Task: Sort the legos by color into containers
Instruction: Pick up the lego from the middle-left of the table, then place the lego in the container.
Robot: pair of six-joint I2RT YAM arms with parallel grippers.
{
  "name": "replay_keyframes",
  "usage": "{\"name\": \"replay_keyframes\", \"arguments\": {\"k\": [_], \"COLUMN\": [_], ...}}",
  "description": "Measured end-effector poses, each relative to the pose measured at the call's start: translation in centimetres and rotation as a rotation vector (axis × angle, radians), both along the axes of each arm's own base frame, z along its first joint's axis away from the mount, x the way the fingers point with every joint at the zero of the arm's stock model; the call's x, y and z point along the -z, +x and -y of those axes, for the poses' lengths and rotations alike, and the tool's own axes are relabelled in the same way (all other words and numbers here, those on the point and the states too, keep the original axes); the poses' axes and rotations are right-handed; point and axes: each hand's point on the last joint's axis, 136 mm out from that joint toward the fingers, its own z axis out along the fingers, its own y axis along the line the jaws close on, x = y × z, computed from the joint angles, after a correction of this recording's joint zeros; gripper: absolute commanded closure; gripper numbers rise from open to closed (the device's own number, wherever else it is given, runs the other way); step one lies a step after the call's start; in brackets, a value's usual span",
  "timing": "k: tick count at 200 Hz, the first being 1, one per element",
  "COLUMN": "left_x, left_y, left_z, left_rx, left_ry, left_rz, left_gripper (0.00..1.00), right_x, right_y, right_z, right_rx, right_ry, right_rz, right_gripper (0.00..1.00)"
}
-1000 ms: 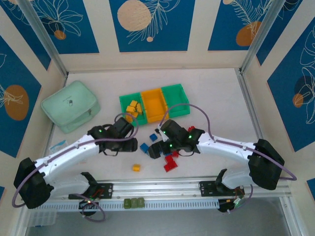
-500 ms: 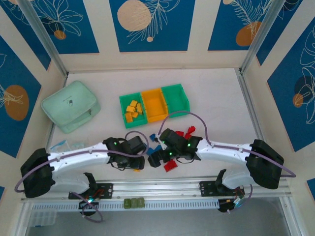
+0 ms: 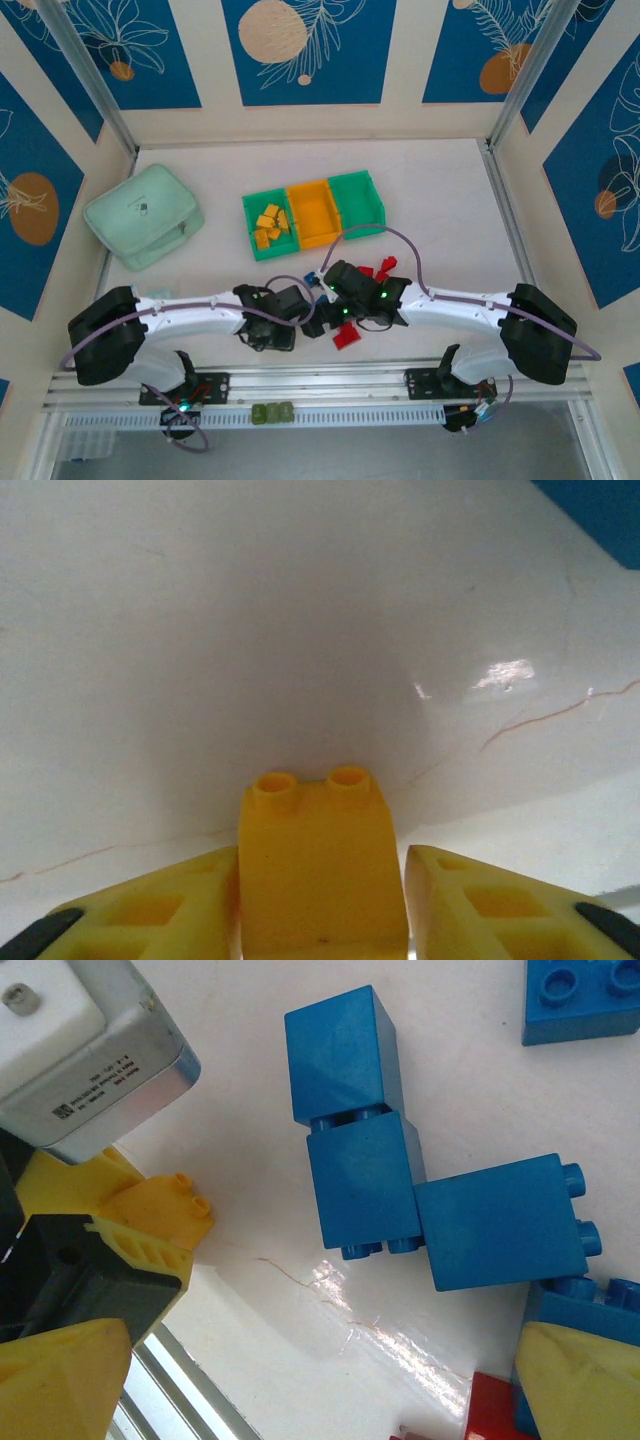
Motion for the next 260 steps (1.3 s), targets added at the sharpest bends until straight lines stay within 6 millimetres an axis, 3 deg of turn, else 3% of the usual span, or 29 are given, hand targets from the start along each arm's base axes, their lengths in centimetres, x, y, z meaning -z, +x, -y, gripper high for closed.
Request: {"name": "replay_keyframes", "arguments": {"k": [43, 80, 103, 124, 158, 199, 229, 260], "left_x": [0.0, -0.3, -2.0, -4.7, -8.9, -12.9, -13.6, -12.5], "left_y": [-0.1, 0.2, 1.1, 3.0, 8.1, 16.3, 22.2, 27.5], "left_z": [-0.1, -0.8, -1.0, -0.6, -0.7, -1.9, -2.3, -2.5], "left_rx": [-0.004, -0.005, 0.001, -0.003, -0.043, -0.095, -0.112, -0.121], "left_ry": [0.001, 0.028, 0.038, 0.011, -0.019, 0.001, 0.033, 0.074], "left_rz": [0.0, 0.022, 0.074, 0.146, 0.273, 0.405, 0.449, 0.463], "left_gripper": [0.72, 0.73, 0.73, 0.73, 0.73, 0.73, 0.73, 0.71], "right_x": [0.0, -0.3, -1.0, -1.9, -4.0, -6.3, -6.9, -6.4], "right_y": [0.0, 0.1, 0.3, 1.0, 3.4, 7.2, 8.9, 9.5], "right_z": [0.0, 0.0, 0.0, 0.2, 0.3, 1.4, 2.0, 1.9], "right_rx": [0.0, 0.002, 0.01, 0.027, 0.076, 0.179, 0.224, 0.232], "right_ry": [0.002, 0.008, 0.026, 0.046, 0.085, 0.129, 0.138, 0.123], "right_rz": [0.002, 0.008, 0.023, 0.037, 0.074, 0.105, 0.115, 0.107], "right_gripper": [0.01, 0.01, 0.01, 0.01, 0.01, 0.01, 0.01, 0.01]}}
